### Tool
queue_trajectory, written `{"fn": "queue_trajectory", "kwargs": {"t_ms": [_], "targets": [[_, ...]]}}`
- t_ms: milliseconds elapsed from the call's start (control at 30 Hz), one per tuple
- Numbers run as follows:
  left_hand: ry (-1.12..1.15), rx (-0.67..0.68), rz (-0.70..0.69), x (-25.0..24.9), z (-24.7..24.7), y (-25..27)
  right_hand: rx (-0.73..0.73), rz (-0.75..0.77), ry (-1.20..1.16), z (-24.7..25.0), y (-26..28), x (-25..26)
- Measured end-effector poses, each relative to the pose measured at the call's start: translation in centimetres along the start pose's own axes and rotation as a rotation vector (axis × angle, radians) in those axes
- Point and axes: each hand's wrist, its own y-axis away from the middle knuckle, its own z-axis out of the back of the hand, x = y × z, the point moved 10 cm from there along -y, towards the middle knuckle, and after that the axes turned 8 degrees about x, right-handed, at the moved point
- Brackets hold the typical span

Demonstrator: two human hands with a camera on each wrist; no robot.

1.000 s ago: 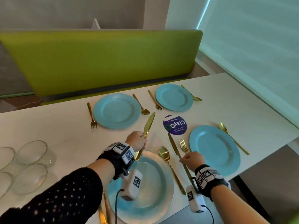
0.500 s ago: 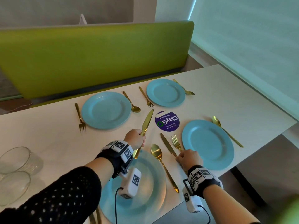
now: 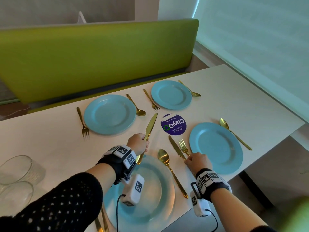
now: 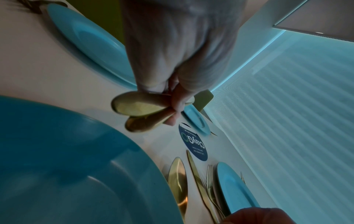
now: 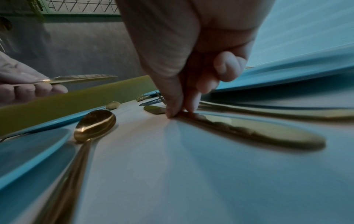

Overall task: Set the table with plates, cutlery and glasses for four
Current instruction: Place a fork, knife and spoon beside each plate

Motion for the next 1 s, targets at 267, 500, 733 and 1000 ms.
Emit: {"fn": "queue_trajectory", "kwargs": {"t_ms": [267,500,733,1000], "targets": [[-0.042,-0.005,-0.007,-0.4,0.2,0.2,0.002,-0.020,0.029,0.1,0.1,-0.4],[-0.054,0.003,-0.011,-0.8,0.0,0.2,0.010,-0.031,0.003,0.3,0.3,-0.4],[-0.063,0.015,-0.011,-0.7,-0.4,0.3,-0.026,-0.016,-0.042,1.9,0.5,-0.4],[-0.069,0.039,-0.041,-1.6,-1.1,0.5,-0.097,0.041,-0.084,7.0,0.8,-0.1]]}}
